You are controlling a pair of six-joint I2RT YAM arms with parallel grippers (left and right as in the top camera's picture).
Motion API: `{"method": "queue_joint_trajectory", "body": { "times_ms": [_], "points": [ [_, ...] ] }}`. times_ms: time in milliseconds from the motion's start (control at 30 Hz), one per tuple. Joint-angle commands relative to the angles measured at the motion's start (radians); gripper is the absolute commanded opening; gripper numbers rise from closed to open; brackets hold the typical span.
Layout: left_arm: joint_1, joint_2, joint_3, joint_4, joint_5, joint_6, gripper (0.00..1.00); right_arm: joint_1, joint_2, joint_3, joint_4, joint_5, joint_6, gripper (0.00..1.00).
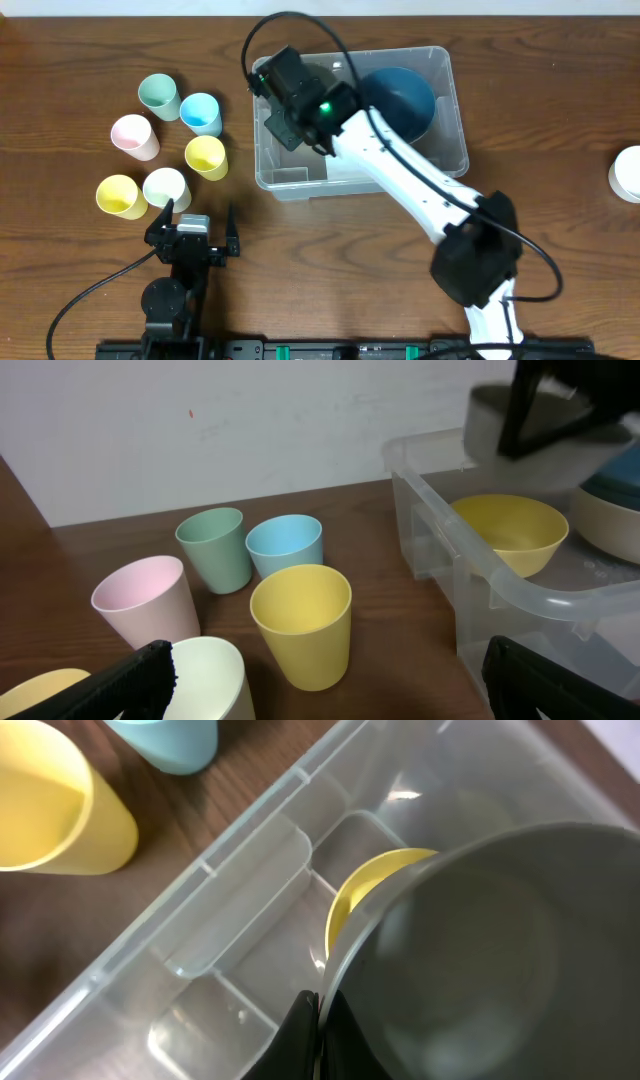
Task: Pack container
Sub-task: 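Carry the white bowl into the bin and set it in the yellow bowl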
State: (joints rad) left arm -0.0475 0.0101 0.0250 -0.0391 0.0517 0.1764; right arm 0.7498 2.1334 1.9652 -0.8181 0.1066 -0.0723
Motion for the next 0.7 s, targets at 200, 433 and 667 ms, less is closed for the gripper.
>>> {"method": "queue_joint_trajectory", "body": {
  "times_ms": [200, 433, 667],
  "points": [
    [0.004, -0.006, -0.021, -0.031, -0.013, -0.009, 0.98, -0.018, 0.068, 0.0, 0.078, 0.024, -0.023, 0.02],
    [0.004, -0.006, -0.021, -0.031, -0.013, -0.009, 0.98, -0.045, 0.106, 0.0, 0.125, 0.024, -0.034, 0.02],
    [0.004, -0.006, -0.021, -0.031, -0.013, -0.009, 0.98, -0.063, 0.136, 0.0, 0.13, 0.018, -0.034, 0.05]
  ]
}}
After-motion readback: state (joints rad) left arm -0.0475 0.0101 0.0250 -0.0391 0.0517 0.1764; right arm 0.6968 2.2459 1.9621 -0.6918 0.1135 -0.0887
